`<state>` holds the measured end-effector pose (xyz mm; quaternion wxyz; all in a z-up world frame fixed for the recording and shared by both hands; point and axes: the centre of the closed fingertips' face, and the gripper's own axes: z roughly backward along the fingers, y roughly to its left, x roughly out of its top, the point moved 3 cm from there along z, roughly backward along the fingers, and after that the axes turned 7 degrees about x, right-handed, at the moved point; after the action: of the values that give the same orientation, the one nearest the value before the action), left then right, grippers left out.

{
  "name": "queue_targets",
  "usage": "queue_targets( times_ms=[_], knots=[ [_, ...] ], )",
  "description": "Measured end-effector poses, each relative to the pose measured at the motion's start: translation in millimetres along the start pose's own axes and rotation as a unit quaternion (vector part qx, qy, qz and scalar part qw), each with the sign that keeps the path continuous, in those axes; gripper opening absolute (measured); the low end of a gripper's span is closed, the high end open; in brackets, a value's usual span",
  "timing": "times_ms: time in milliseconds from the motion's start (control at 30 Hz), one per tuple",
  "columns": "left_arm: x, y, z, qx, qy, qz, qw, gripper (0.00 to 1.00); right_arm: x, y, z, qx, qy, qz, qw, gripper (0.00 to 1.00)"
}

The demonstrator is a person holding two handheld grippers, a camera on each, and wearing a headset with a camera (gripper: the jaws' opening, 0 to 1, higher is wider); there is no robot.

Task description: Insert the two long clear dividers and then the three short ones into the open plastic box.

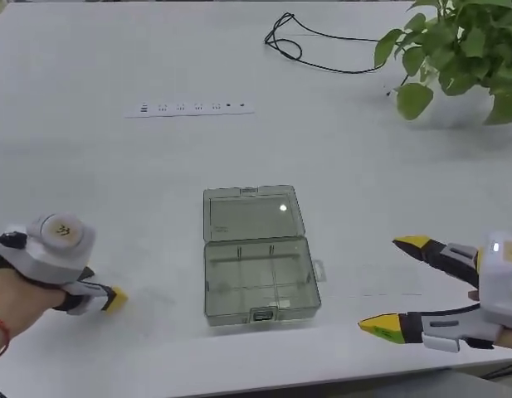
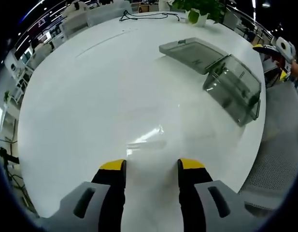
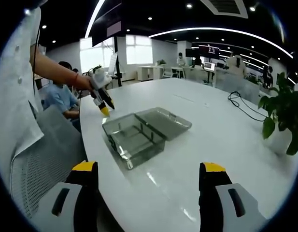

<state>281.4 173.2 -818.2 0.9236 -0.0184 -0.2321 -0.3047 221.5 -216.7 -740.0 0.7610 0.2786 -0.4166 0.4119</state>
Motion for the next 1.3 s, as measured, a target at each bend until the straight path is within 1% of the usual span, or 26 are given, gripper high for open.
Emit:
queue_targets(
  times_ms=[133, 367, 500, 600, 800, 867, 967, 1067, 1300],
  knots=[
    [0.2, 0.7, -0.3, 0.001, 0.007, 0.002, 1.0, 0.41, 0.6, -0.5, -0.1, -0.001, -0.002, 0.0, 1.0, 0.86],
    [1.5, 2.0, -1.1, 0.002, 0.027, 0.0, 0.9996, 0.38, -0.5, -0.3, 0.7, -0.002, -0.002, -0.001, 1.0, 0.86],
    [2.3, 1.6, -1.2, -0.002, 0.033, -0.006, 0.9995, 0.33, -1.2, -0.4, 1.1, -0.002, -0.001, -0.002, 1.0, 0.86],
    [2.2, 1.5, -0.8, -0.001, 0.037, -0.006, 0.9993, 0.33, -1.0, -0.2, 1.1, -0.003, -0.002, -0.002, 1.0, 0.86],
    [1.9, 1.9, -0.2, -0.002, 0.035, -0.003, 0.9994, 0.32, -1.4, 1.7, 1.4, -0.003, 0.0, -0.002, 1.0, 0.86],
    [2.1, 2.3, -0.1, -0.002, 0.034, 0.003, 0.9994, 0.32, -1.3, 2.3, 1.5, -0.003, -0.001, -0.003, 1.0, 0.86],
    [2.9, 0.7, 0.7, -0.012, 0.03, 0.021, 0.9992, 0.31, -1.6, 2.6, 1.5, -0.003, 0.0, -0.003, 1.0, 0.85],
    [2.8, 0.4, 0.8, -0.013, 0.028, 0.016, 0.9994, 0.31, -1.9, 3.4, 1.1, -0.003, 0.001, -0.003, 1.0, 0.85],
    [0.3, -0.3, 3.2, -0.02, 0.02, 0.033, 0.9991, 0.3, 0.1, 3.6, 0.7, -0.003, 0.0, -0.003, 1.0, 0.85]
  ],
)
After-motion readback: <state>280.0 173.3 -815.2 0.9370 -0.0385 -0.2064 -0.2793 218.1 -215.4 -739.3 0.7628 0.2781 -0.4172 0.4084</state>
